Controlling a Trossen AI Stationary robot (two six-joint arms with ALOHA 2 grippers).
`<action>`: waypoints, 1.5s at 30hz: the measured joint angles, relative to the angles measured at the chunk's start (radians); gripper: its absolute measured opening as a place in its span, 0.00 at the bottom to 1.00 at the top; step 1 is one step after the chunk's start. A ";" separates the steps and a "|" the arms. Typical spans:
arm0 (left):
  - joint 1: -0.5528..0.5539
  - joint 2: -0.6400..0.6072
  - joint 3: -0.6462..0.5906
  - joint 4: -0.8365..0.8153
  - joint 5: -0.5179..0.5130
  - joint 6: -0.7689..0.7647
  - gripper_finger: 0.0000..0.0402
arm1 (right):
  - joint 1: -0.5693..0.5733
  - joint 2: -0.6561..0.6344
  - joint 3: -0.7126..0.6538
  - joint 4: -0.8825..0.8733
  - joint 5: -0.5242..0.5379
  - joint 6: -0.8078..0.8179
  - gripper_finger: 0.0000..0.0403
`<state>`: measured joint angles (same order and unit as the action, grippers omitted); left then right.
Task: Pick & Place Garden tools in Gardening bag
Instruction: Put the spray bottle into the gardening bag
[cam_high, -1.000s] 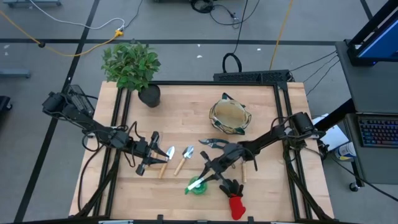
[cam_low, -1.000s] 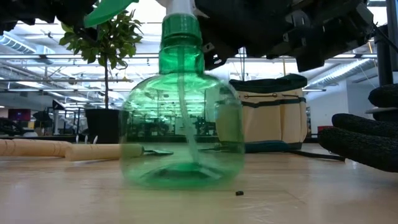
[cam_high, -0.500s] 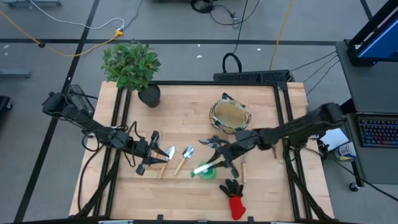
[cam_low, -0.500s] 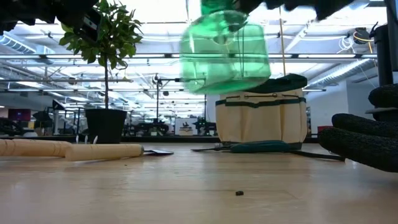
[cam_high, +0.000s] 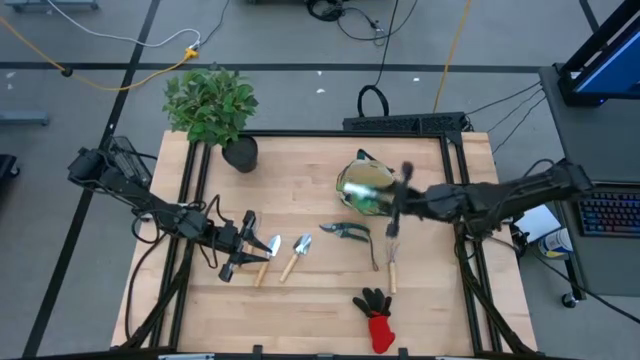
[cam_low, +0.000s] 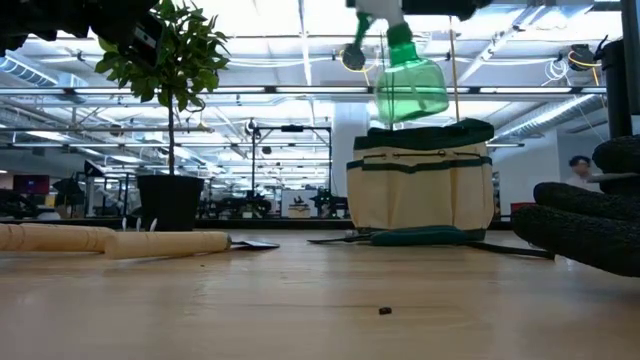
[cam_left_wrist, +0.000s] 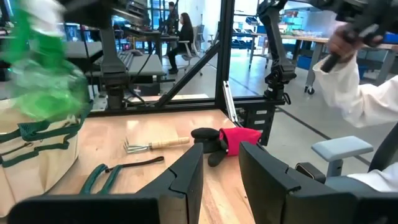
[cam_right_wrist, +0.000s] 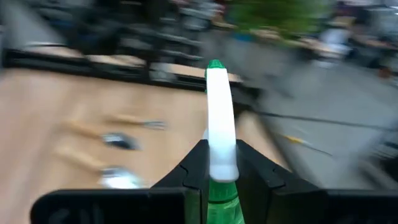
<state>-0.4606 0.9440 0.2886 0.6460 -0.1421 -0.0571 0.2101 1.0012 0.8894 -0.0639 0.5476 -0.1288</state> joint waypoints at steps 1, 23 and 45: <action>0.000 0.000 0.000 0.000 0.000 0.001 0.26 | -0.006 -0.013 0.000 -0.010 0.054 0.000 0.11; 0.000 0.000 0.000 0.000 -0.079 0.001 0.26 | -0.085 -0.046 -0.260 -0.016 0.265 0.407 0.12; 0.014 0.000 0.000 -0.043 -0.237 -0.051 0.26 | -0.086 -0.046 -0.391 -0.014 0.340 0.589 0.12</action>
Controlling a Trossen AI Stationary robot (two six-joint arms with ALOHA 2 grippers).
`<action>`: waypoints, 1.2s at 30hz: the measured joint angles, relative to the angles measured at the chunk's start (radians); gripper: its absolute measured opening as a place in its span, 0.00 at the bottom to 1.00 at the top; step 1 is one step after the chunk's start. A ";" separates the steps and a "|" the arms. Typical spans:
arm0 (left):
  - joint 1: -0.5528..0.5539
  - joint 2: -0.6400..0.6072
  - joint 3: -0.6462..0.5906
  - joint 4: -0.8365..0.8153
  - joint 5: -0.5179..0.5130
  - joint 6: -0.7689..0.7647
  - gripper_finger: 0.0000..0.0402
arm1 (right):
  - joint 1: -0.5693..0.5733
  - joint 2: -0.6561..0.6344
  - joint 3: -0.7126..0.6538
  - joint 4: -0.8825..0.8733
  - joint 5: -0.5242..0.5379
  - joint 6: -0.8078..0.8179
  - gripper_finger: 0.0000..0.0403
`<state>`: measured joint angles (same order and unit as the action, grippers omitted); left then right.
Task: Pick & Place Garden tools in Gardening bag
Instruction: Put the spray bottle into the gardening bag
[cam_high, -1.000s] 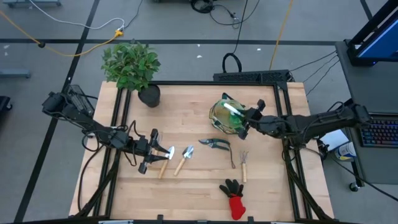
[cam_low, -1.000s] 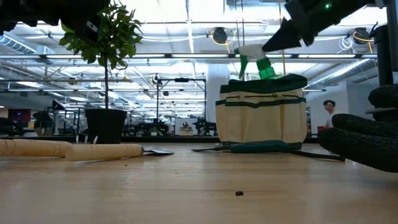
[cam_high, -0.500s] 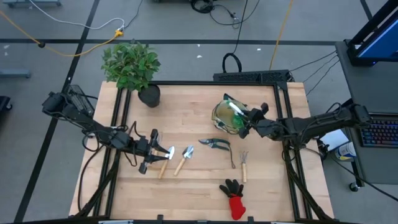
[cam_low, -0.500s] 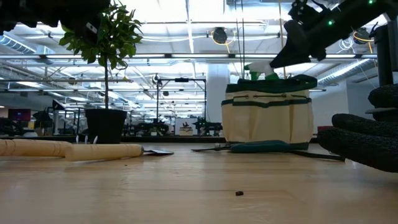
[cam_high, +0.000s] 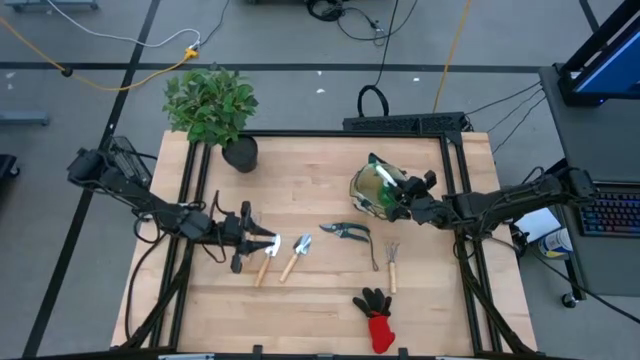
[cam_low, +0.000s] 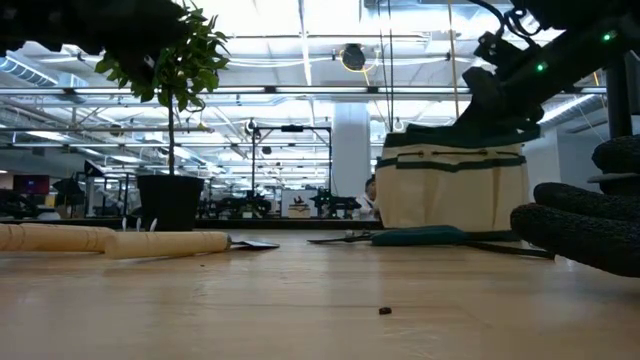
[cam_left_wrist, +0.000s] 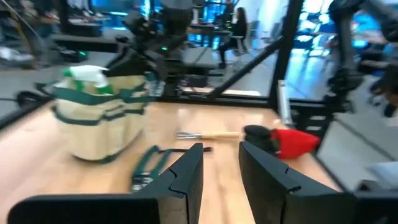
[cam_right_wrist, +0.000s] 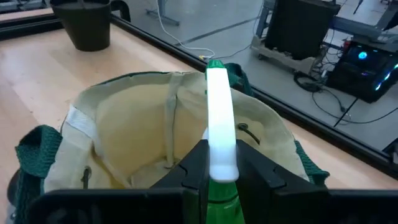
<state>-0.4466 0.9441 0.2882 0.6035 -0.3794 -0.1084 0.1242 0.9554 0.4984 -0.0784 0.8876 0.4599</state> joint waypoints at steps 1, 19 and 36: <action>0.007 0.000 0.001 -0.001 -0.012 0.012 0.26 | 0.000 0.000 0.000 -0.001 -0.002 0.006 0.12; 0.167 0.457 0.521 -0.339 0.000 0.273 0.46 | 0.000 0.056 0.000 0.055 -0.033 0.037 0.12; 0.328 0.763 0.868 -0.524 0.038 0.469 0.56 | -0.019 0.092 0.000 0.287 0.002 0.073 0.12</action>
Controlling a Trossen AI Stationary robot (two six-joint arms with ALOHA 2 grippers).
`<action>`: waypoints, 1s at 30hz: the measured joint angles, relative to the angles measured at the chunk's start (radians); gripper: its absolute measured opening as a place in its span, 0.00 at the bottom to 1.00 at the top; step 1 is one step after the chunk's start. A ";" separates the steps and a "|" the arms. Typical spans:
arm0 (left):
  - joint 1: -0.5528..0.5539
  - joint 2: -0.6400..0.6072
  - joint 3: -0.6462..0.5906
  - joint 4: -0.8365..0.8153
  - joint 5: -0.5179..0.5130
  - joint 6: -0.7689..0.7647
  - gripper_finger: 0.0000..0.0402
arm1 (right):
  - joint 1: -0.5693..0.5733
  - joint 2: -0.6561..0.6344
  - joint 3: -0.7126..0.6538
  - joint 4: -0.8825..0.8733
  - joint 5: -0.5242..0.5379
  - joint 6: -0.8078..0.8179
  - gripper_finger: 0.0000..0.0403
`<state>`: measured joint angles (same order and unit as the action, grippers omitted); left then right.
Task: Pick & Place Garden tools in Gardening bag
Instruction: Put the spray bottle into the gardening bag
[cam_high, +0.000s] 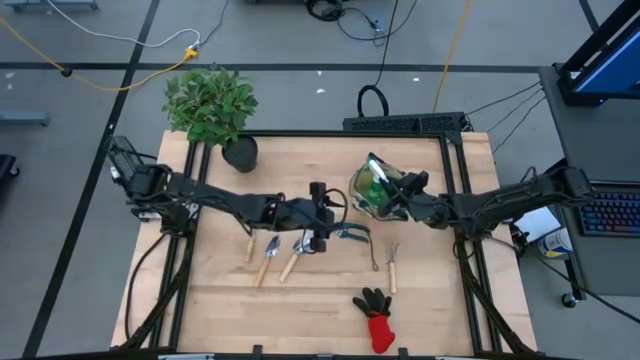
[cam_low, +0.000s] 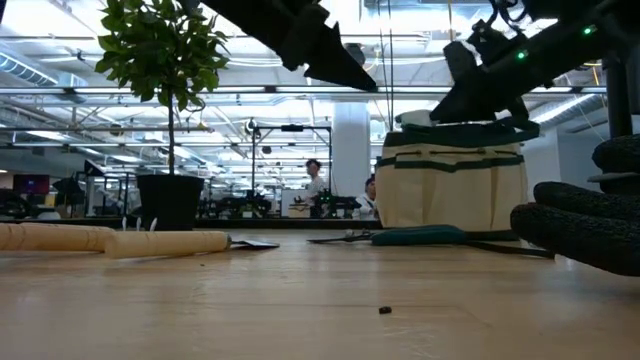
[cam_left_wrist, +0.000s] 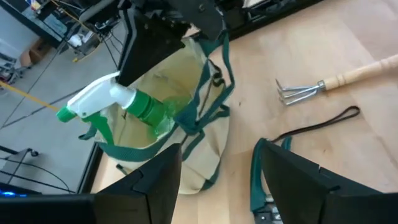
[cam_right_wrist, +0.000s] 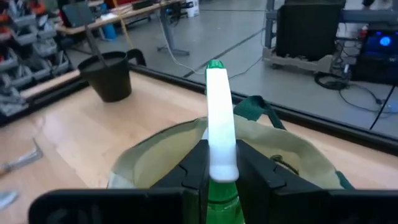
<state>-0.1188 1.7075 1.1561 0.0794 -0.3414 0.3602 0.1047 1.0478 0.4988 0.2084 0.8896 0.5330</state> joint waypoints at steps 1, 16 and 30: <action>0.003 0.001 0.000 -0.001 0.000 0.000 0.56 | -0.003 0.017 0.000 0.017 0.001 0.001 0.12; 0.037 0.001 0.000 -0.011 0.001 0.006 0.56 | -0.010 0.261 0.000 0.326 -0.003 -0.074 0.12; 0.112 0.001 0.000 0.073 0.021 -0.264 0.56 | -0.010 0.326 0.000 0.395 -0.081 -0.136 0.17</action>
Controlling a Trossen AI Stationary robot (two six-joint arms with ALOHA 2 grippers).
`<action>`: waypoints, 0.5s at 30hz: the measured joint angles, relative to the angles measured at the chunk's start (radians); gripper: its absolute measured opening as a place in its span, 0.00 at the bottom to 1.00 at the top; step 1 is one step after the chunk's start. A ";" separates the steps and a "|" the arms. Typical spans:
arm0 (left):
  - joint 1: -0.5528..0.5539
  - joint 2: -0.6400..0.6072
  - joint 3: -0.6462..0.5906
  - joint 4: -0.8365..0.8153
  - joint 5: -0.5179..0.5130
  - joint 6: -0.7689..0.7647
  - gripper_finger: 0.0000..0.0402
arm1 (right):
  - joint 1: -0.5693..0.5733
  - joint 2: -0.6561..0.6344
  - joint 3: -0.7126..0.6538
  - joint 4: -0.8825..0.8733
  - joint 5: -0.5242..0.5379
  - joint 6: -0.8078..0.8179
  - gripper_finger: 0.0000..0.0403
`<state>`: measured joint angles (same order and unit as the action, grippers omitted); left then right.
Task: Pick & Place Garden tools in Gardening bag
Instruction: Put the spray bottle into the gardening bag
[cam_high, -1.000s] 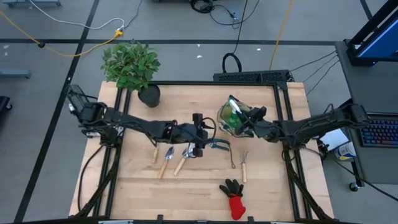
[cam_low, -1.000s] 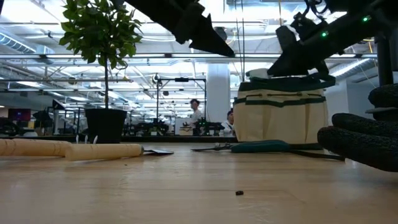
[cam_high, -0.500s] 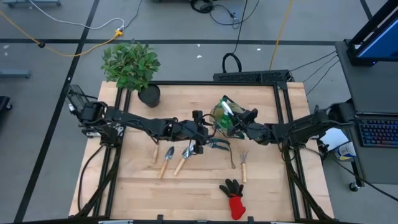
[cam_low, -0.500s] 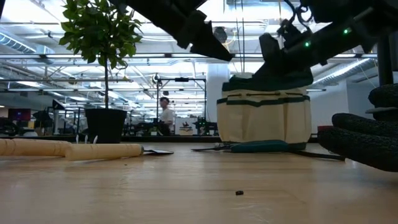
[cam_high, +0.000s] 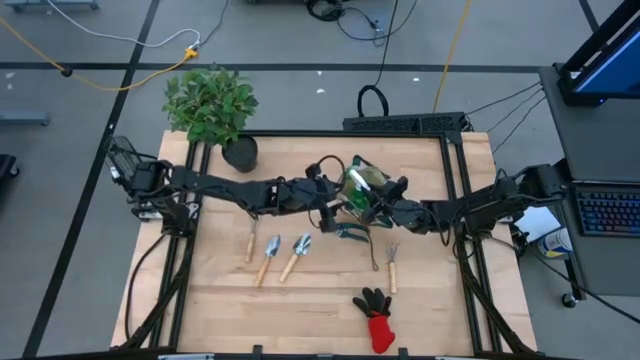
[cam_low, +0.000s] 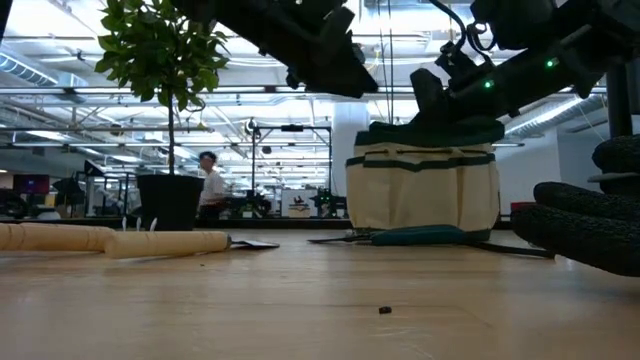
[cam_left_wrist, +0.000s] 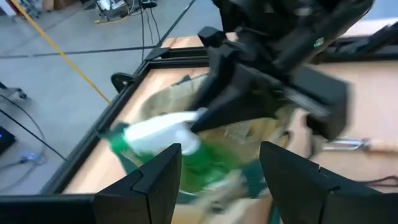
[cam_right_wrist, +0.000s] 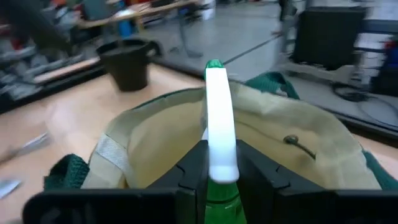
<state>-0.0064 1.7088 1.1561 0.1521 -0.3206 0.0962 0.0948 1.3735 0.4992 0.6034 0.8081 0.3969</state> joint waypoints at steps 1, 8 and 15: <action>0.002 0.000 0.000 0.000 0.001 0.019 0.56 | 0.000 0.000 0.000 0.000 -0.005 -0.009 0.19; 0.007 -0.007 0.000 -0.031 0.008 0.158 0.56 | 0.004 -0.005 0.000 0.013 -0.112 -0.100 0.28; 0.007 -0.036 0.000 -0.096 0.063 0.157 0.56 | 0.008 -0.054 0.000 0.013 -0.106 -0.179 0.39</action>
<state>0.0006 1.6725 1.1561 0.0563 -0.2578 0.2530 0.1024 1.3195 0.4992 0.6167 0.7020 0.2179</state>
